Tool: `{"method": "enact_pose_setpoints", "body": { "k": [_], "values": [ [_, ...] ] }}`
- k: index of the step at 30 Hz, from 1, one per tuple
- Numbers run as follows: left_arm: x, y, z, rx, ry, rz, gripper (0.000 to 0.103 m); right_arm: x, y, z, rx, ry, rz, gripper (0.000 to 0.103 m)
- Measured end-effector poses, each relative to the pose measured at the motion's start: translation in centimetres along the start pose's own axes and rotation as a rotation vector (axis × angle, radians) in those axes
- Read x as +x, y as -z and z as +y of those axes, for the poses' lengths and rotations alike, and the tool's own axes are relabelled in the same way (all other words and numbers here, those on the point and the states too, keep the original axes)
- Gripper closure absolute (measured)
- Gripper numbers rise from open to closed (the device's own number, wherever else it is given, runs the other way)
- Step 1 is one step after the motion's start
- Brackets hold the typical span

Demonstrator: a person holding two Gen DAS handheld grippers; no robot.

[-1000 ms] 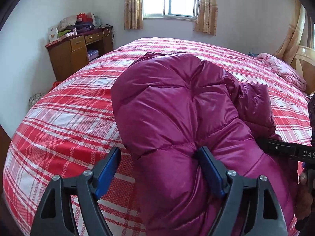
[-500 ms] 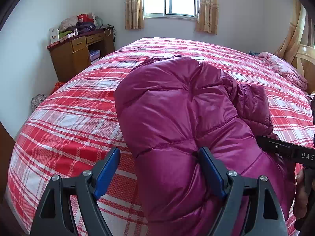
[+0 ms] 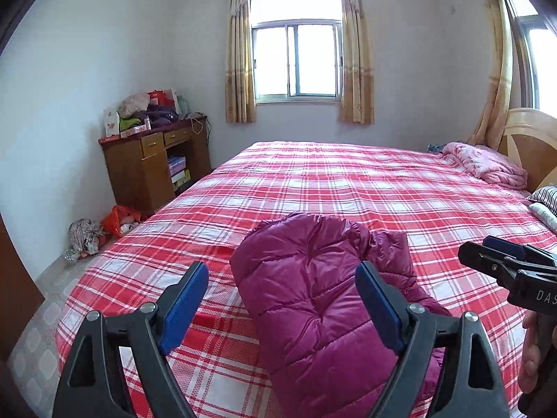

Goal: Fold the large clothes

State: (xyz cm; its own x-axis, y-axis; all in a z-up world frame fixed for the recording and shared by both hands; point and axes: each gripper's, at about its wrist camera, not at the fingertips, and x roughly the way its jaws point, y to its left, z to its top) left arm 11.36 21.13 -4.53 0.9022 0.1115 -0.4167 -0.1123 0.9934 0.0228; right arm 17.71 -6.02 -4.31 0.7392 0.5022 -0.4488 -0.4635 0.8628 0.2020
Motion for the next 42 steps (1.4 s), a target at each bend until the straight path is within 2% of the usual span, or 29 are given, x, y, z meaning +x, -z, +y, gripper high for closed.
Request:
{"method": "enact_pose_setpoints", "body": {
  "k": [9,16,42],
  "values": [
    [-2.6,-1.1,0.9,-0.030,0.016,-0.051,0.014,-2.3,-0.4,1.8,-0.032,-0.006,-0.046,0.019],
    [-3.4,-1.1,0.5,-0.022,0.018,-0.070,0.014,-2.7,-0.1,2.4,-0.040,-0.016,-0.050,0.019],
    [-2.9,-0.7,-0.1,-0.010,0.020,-0.052,0.014,-2.2,0.7,2.2,-0.028,-0.035,-0.027,0.018]
  ]
}}
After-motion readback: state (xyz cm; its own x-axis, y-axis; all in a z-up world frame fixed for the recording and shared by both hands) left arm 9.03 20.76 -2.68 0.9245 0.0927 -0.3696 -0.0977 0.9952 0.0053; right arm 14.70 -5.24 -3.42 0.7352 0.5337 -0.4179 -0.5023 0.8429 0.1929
